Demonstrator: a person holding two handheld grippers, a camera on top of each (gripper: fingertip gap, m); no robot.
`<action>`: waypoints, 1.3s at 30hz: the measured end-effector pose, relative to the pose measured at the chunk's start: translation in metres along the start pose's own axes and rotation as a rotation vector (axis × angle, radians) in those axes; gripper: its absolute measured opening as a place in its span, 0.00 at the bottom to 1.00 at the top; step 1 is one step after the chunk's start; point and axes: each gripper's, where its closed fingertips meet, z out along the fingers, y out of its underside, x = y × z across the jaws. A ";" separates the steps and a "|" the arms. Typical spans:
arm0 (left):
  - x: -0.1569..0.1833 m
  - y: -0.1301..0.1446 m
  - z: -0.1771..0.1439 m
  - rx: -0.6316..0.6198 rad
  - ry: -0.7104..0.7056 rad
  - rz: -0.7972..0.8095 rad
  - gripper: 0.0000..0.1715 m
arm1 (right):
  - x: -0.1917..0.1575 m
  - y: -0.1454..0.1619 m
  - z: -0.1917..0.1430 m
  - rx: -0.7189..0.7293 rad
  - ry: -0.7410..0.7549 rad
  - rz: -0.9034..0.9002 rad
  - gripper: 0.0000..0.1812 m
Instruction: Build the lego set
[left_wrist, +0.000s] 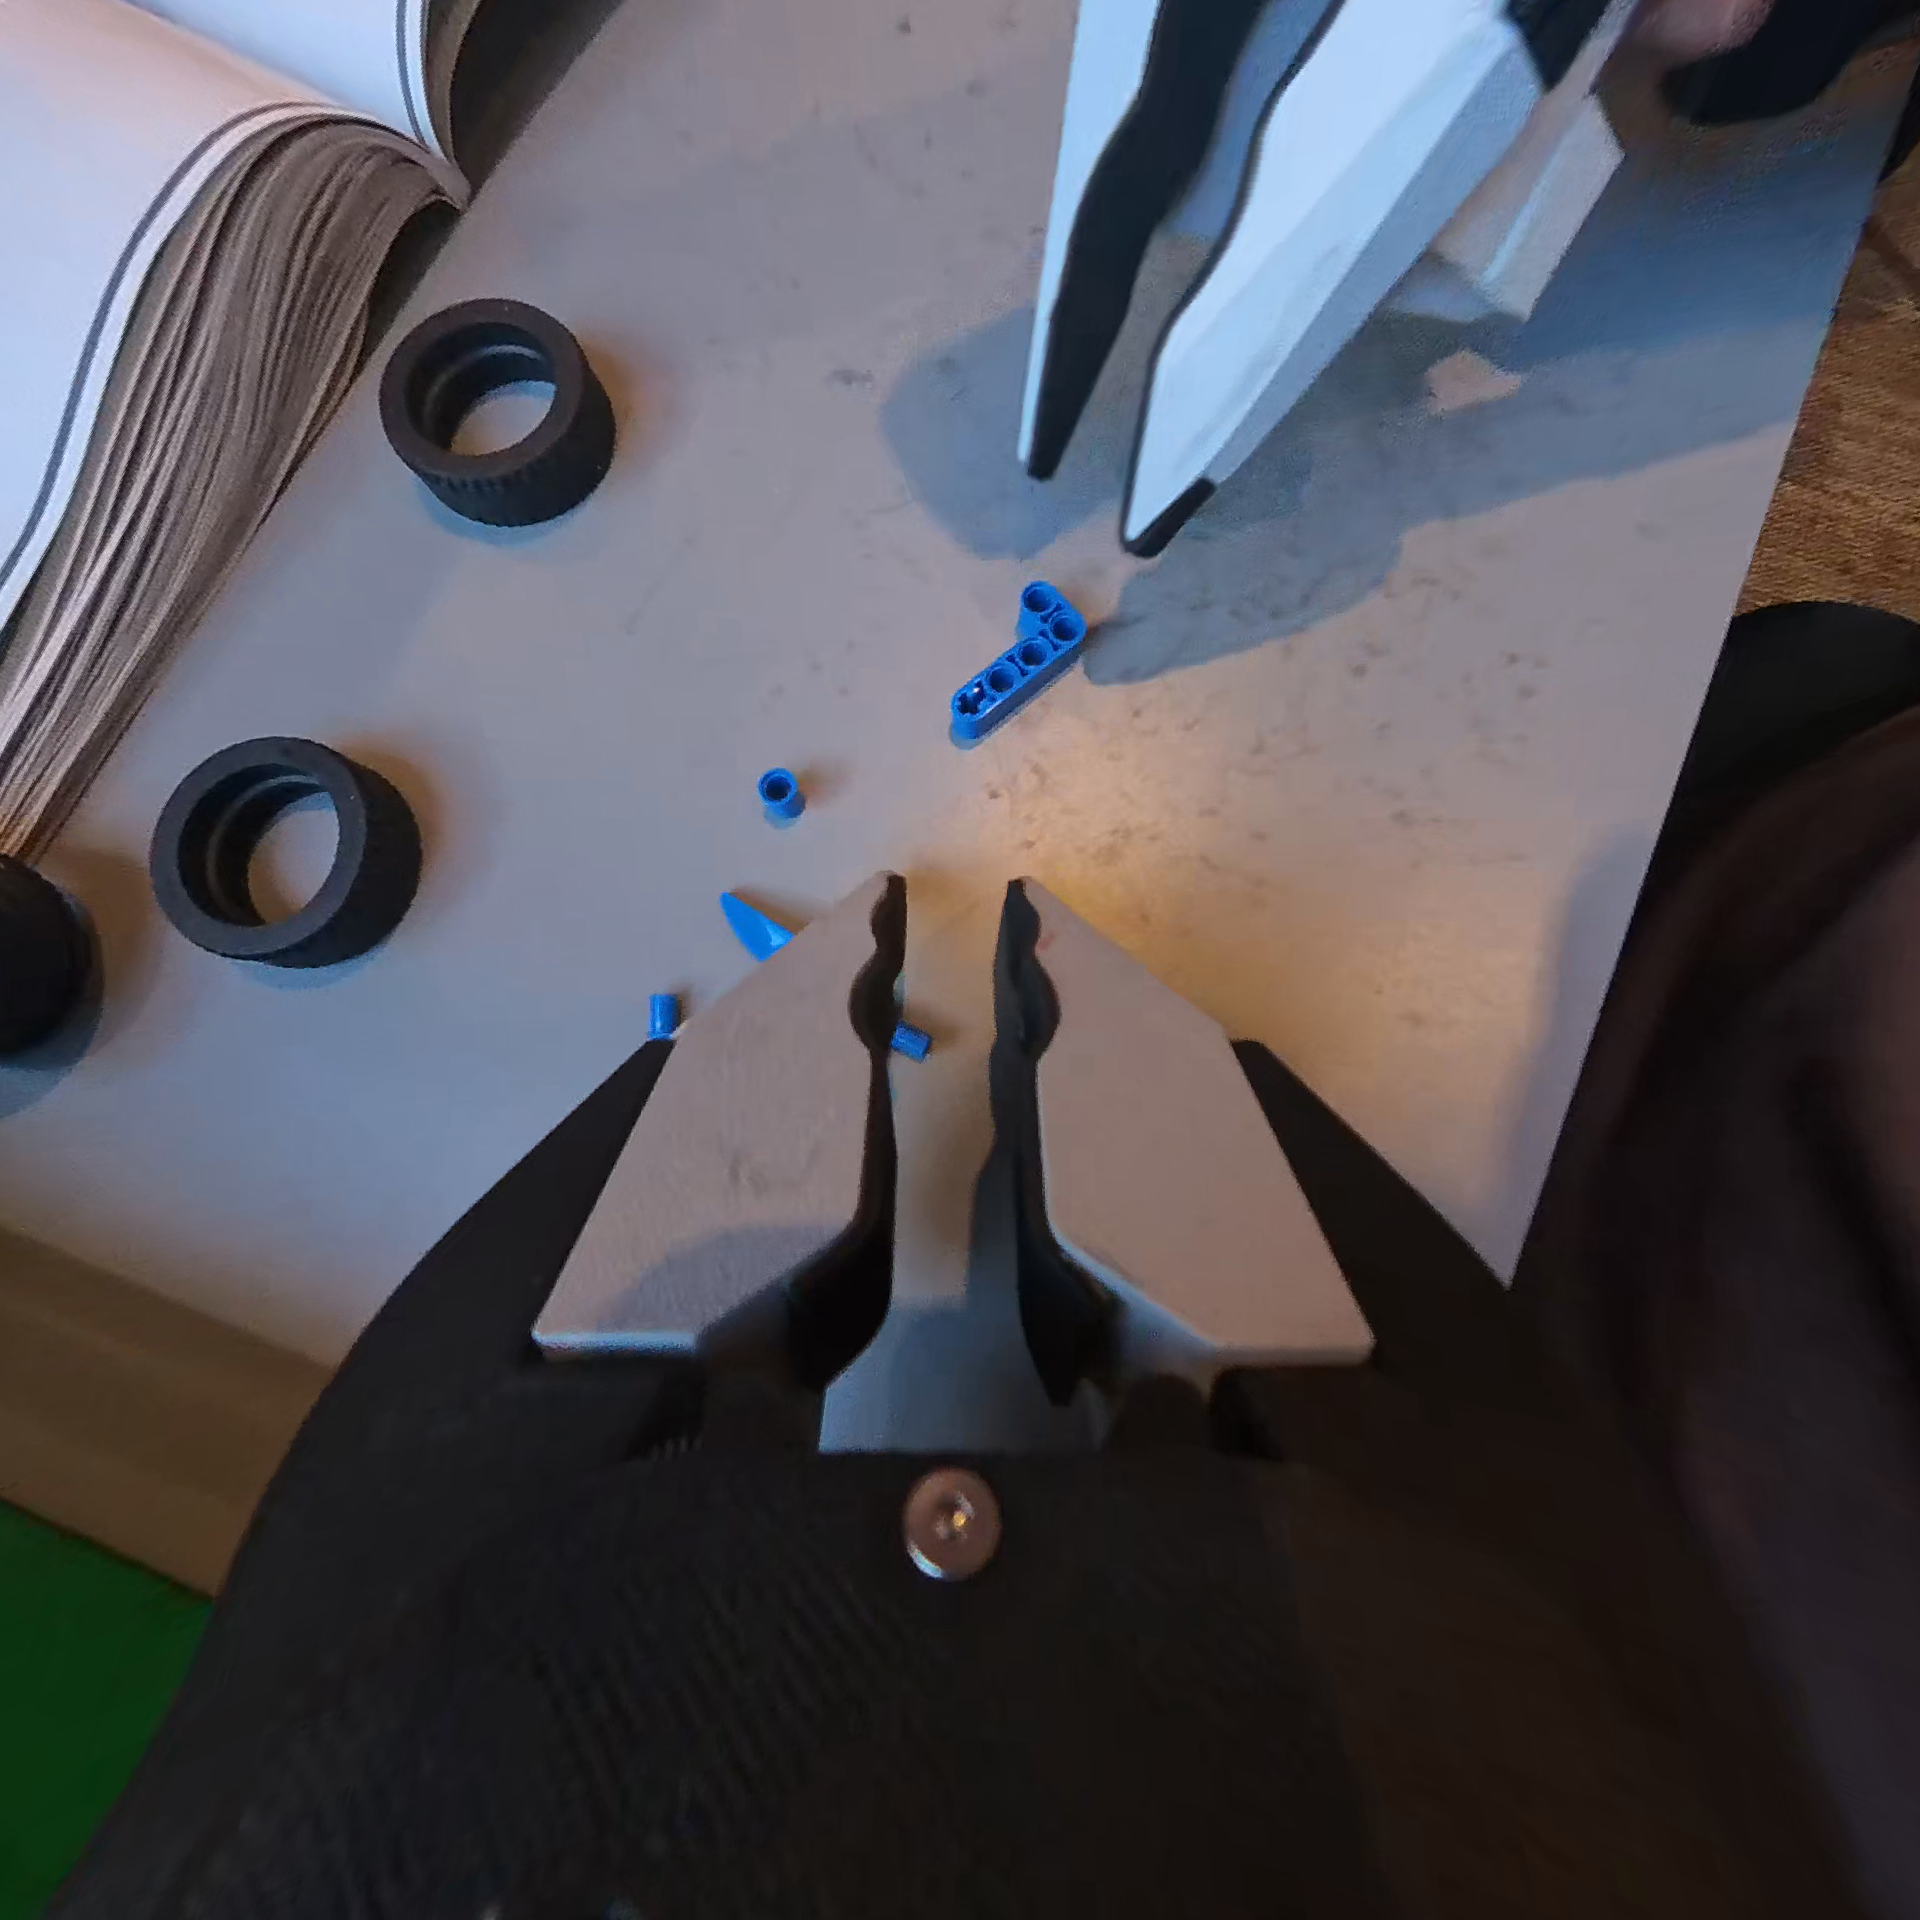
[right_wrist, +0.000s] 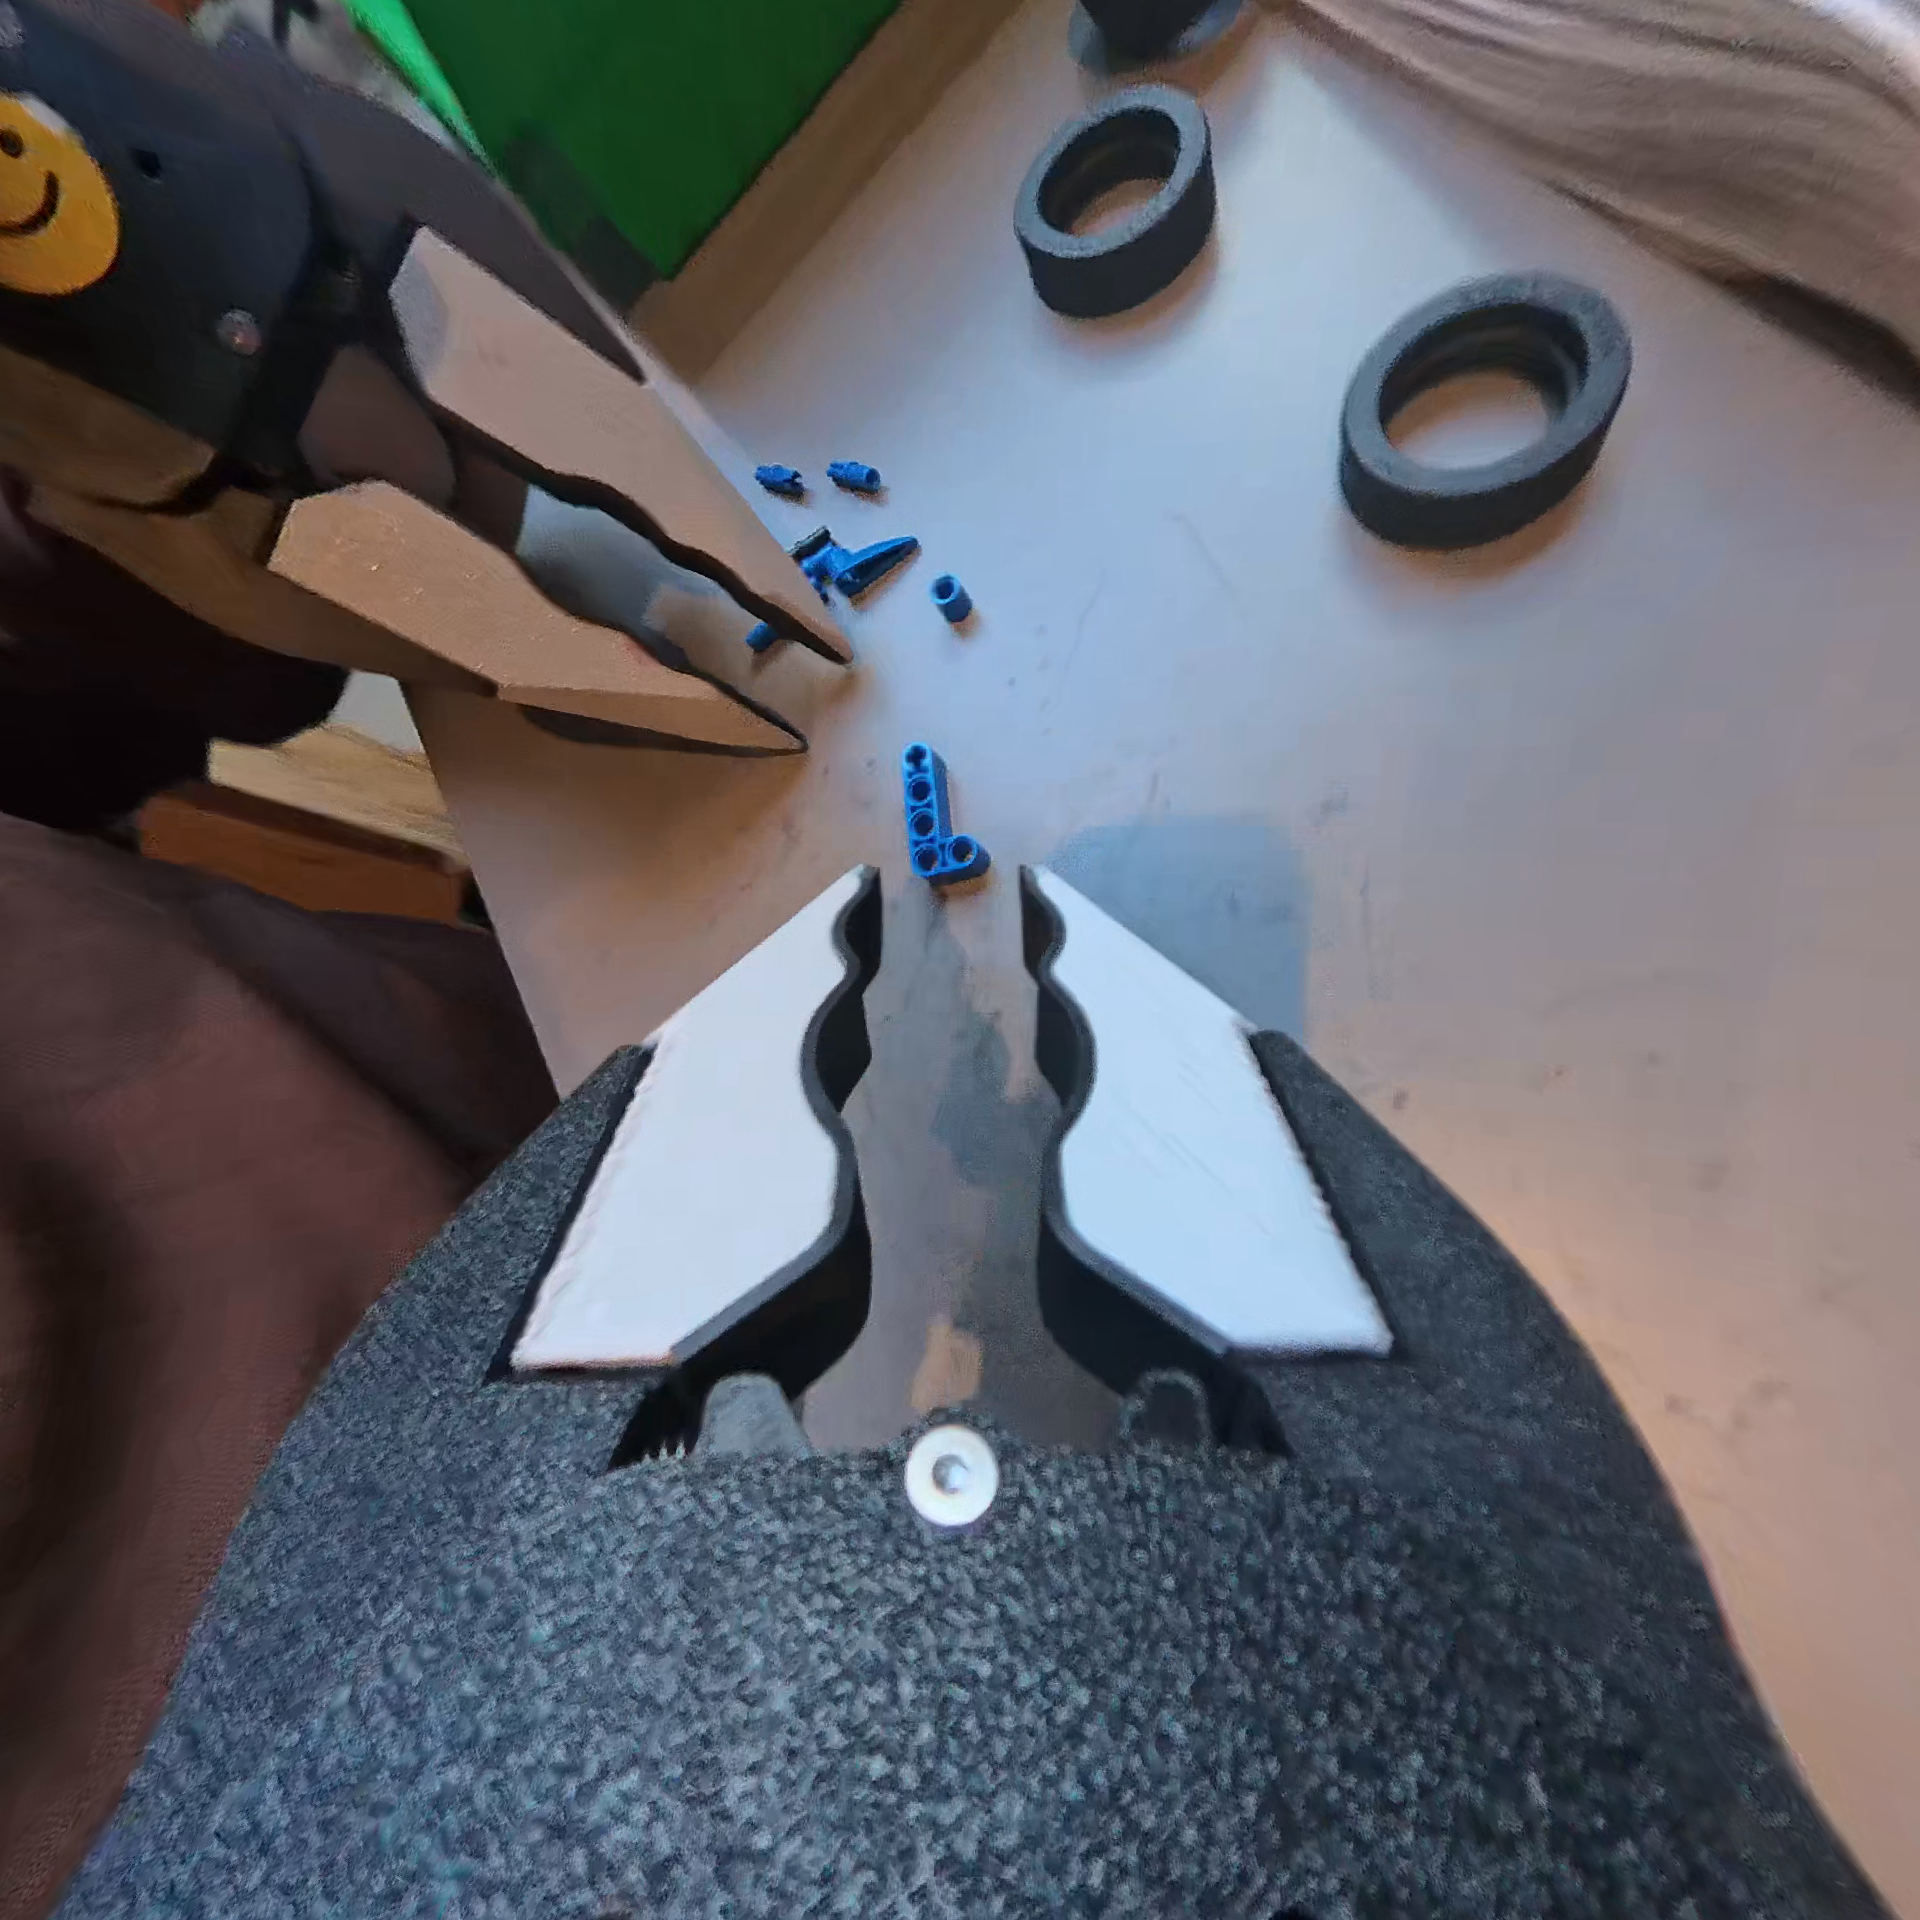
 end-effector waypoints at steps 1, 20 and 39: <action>0.001 -0.001 0.001 0.006 0.004 0.003 0.09 | -0.002 -0.001 -0.002 0.002 0.018 -0.061 0.16; -0.001 -0.025 0.017 0.039 -0.030 0.137 0.10 | -0.006 0.006 0.023 -0.087 0.056 -0.296 0.09; 0.020 -0.040 0.010 0.074 0.095 0.290 0.03 | -0.010 -0.006 -0.011 0.081 -0.131 -0.120 0.19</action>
